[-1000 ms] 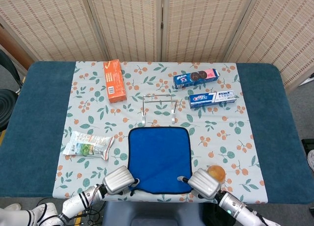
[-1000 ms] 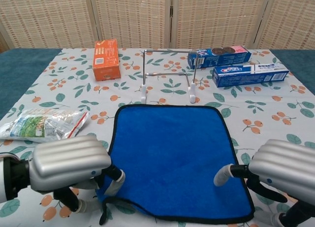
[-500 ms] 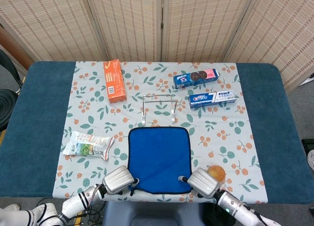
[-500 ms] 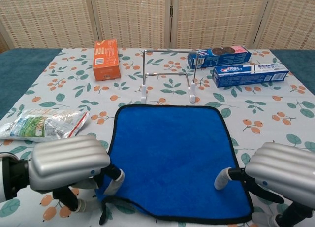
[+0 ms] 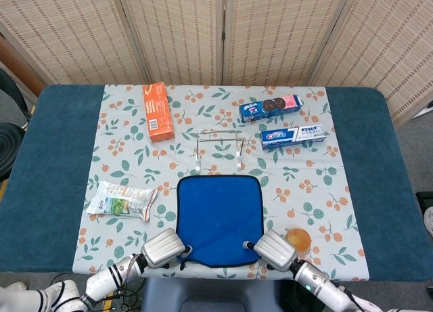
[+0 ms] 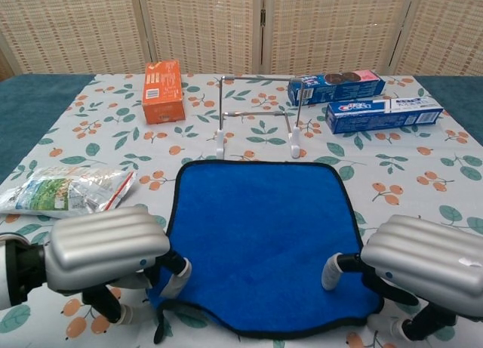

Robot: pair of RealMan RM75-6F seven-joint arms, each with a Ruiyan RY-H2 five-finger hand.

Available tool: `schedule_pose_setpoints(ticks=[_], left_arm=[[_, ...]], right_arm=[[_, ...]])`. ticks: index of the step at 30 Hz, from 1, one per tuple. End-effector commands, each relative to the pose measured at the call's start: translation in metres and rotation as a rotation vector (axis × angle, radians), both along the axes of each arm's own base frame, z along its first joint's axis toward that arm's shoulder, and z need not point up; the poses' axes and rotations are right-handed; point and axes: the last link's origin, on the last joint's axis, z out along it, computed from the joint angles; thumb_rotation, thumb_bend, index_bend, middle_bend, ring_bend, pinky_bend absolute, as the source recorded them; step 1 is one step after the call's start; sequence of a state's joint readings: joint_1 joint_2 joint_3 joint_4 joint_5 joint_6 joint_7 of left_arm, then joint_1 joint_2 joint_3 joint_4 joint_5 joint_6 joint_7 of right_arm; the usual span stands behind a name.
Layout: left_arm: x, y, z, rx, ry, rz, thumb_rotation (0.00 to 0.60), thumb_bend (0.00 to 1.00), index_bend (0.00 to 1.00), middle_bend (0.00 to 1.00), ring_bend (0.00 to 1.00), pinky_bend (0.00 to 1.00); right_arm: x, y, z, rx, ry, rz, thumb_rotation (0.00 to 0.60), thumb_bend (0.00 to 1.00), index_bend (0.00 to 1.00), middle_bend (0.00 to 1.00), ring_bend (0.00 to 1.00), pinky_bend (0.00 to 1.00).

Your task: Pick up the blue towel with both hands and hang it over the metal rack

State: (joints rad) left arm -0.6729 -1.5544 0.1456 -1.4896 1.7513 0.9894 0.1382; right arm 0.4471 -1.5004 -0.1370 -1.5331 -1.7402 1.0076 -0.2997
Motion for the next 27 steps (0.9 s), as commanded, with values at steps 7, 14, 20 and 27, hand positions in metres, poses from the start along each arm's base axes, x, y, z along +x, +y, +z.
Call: schedule_pose_setpoints(ticks=[7,14,20,27], left_arm=[[-0.001,0.002,0.001,0.0,-0.002,0.01,0.6,0.39,0.62,1.0,0.95,1.0],[-0.001,0.004,0.004,0.002,-0.015,0.024,0.6,0.39,0.62,1.0,0.95,1.0],[0.005,0.015,0.018,0.013,-0.077,0.063,0.6,0.39,0.62,1.0,0.95,1.0],[0.026,0.04,0.048,0.044,-0.179,0.11,0.6,0.39,0.62,1.0,0.95,1.0]], right_arm=[[0.002,-0.004,-0.005,-0.008,-0.024,-0.004,0.6,0.37,0.45,0.86,0.85,0.94],[0.006,-0.007,-0.006,-0.023,-0.059,-0.007,0.6,0.44,0.63,0.88,0.86,0.95],[0.017,-0.015,0.005,-0.064,-0.119,0.001,0.6,0.45,0.66,0.89,0.87,0.96],[0.035,-0.032,0.024,-0.132,-0.189,0.013,0.6,0.45,0.67,0.89,0.87,0.96]])
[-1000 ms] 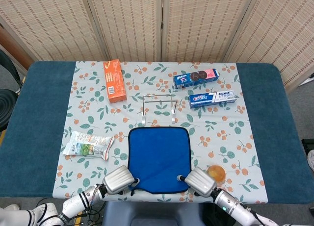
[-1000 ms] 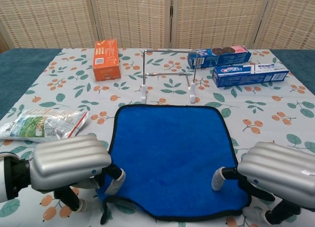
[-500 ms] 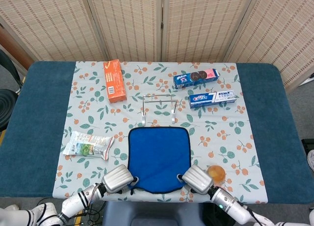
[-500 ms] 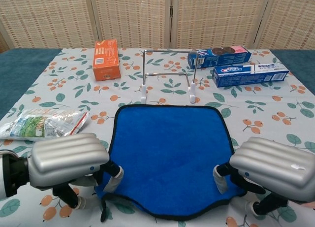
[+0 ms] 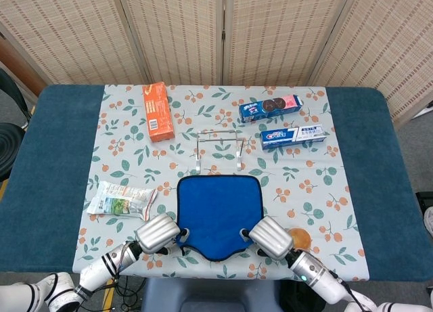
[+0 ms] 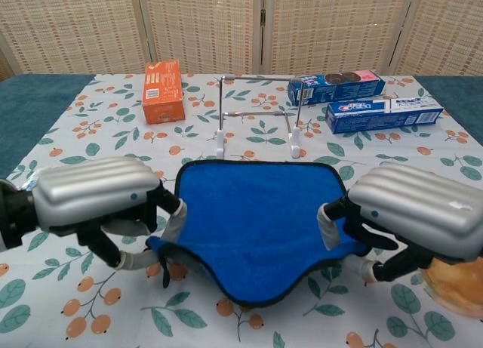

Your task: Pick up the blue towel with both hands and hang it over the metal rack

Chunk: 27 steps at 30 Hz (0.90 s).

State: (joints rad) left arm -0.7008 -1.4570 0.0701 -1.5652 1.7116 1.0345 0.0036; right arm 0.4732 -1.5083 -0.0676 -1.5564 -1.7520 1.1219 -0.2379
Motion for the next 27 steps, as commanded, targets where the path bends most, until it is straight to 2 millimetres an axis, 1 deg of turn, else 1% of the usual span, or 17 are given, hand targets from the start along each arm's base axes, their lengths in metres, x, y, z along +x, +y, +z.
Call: schedule_pose_setpoints(ticks=[1,6,9,14,18,22,27], left_arm=[[0.014,0.014,0.016,0.015,-0.06,0.022,0.6,0.39,0.62,1.0,0.95,1.0],[0.036,0.034,0.037,0.047,-0.141,0.048,0.6,0.39,0.63,1.0,0.95,1.0],[0.046,0.046,0.046,0.057,-0.182,0.081,0.6,0.39,0.63,1.0,0.94,1.0],[0.063,0.064,0.055,0.063,-0.23,0.125,0.6,0.39,0.62,1.0,0.94,1.0],[0.075,0.078,0.061,0.088,-0.275,0.157,0.6,0.39,0.62,1.0,0.94,1.0],[0.09,0.091,0.066,0.095,-0.303,0.184,0.6,0.39,0.62,1.0,0.94,1.0],[0.109,0.106,0.071,0.12,-0.309,0.186,0.6,0.39,0.62,1.0,0.94,1.0]], right_arm=[[0.008,-0.011,0.01,-0.034,-0.031,-0.003,0.6,0.45,0.67,0.89,0.87,0.96],[0.022,-0.03,0.032,-0.113,-0.07,0.002,0.6,0.45,0.67,0.89,0.87,0.96],[0.028,-0.042,0.045,-0.154,-0.091,0.0,0.6,0.45,0.67,0.89,0.87,0.96],[0.04,-0.061,0.066,-0.217,-0.119,-0.006,0.6,0.45,0.67,0.89,0.87,0.96],[0.047,-0.072,0.079,-0.262,-0.127,-0.001,0.6,0.45,0.67,0.89,0.87,0.96],[0.05,-0.084,0.092,-0.303,-0.139,-0.02,0.6,0.45,0.67,0.9,0.88,0.96],[0.054,-0.096,0.101,-0.346,-0.137,-0.029,0.6,0.45,0.68,0.9,0.88,0.96]])
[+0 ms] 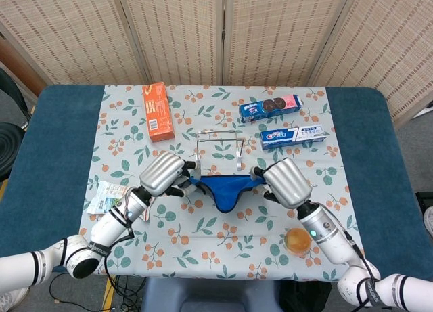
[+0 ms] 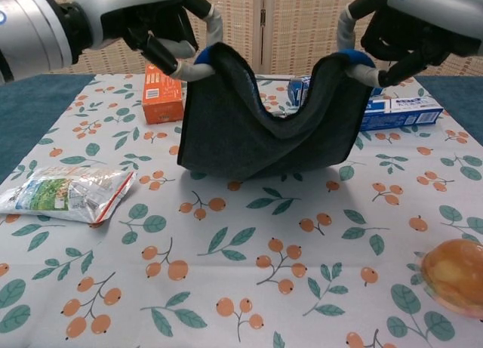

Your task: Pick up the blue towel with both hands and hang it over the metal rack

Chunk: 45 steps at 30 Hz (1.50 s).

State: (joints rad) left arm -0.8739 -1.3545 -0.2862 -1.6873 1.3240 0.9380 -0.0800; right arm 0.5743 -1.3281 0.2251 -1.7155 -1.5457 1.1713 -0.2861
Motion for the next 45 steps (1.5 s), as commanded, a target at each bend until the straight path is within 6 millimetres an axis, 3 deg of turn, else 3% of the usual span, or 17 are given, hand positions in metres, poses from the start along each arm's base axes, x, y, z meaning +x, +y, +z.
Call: schedule_pose_setpoints(ticks=[1,13,32,45], left_arm=[[0.015,0.011,0.003,0.015,-0.004,0.005,0.6,0.39,0.62,1.0,0.94,1.0],[0.04,0.046,0.002,0.064,0.005,0.113,0.6,0.39,0.63,1.0,0.94,1.0],[0.027,0.097,0.02,0.211,0.038,0.295,0.6,0.38,0.62,1.0,0.94,1.0],[0.018,0.12,0.029,0.286,0.075,0.361,0.6,0.38,0.62,1.0,0.93,1.0]], right_arm=[[0.003,-0.008,0.005,-0.024,-0.002,-0.009,0.6,0.45,0.68,0.9,0.88,0.96],[0.013,-0.053,0.021,-0.115,0.023,-0.077,0.6,0.45,0.68,0.9,0.88,0.96],[0.032,-0.108,0.013,-0.168,0.035,-0.185,0.6,0.45,0.68,0.9,0.88,0.96],[0.039,-0.127,0.0,-0.183,0.059,-0.229,0.6,0.45,0.68,0.89,0.88,0.96]])
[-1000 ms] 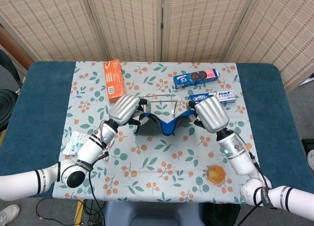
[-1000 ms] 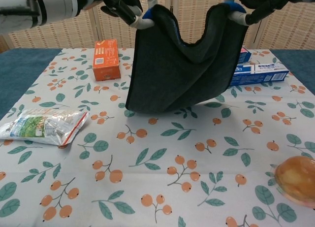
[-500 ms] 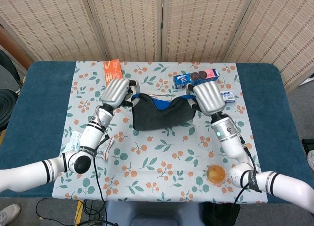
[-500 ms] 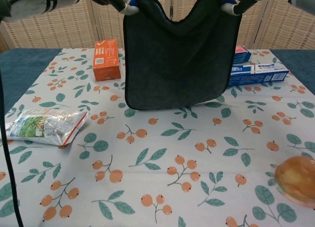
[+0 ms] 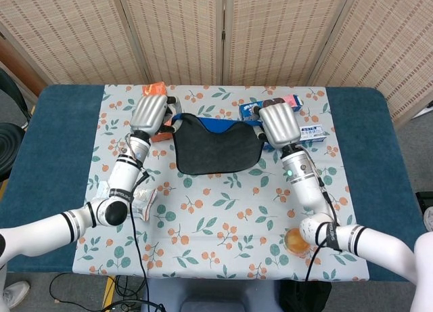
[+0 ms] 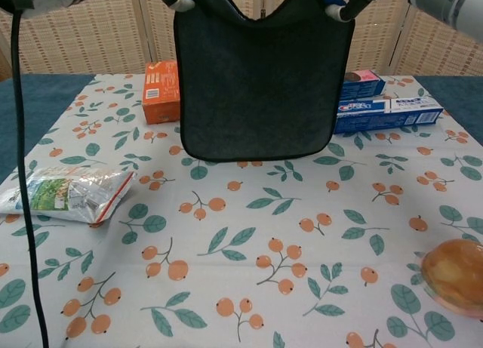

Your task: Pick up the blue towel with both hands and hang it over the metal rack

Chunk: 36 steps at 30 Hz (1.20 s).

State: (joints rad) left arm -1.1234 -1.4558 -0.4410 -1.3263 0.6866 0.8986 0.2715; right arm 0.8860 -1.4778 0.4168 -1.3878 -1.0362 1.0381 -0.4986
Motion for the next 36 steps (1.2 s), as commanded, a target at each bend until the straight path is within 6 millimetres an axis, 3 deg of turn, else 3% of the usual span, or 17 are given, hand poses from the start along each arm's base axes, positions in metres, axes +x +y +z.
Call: schedule_pose_setpoints(ticks=[1,36], left_arm=[[-0.001,0.004,0.0,0.008,0.005,0.011,0.6,0.38,0.62,1.0,0.93,1.0],[-0.005,0.032,-0.018,0.043,0.111,0.075,0.6,0.38,0.59,1.0,0.92,1.0]], right_arm=[[0.001,-0.003,-0.003,0.003,0.006,-0.01,0.6,0.45,0.68,0.89,0.88,0.96],[0.009,-0.054,-0.038,-0.024,0.092,-0.095,0.6,0.45,0.68,0.89,0.88,0.96]])
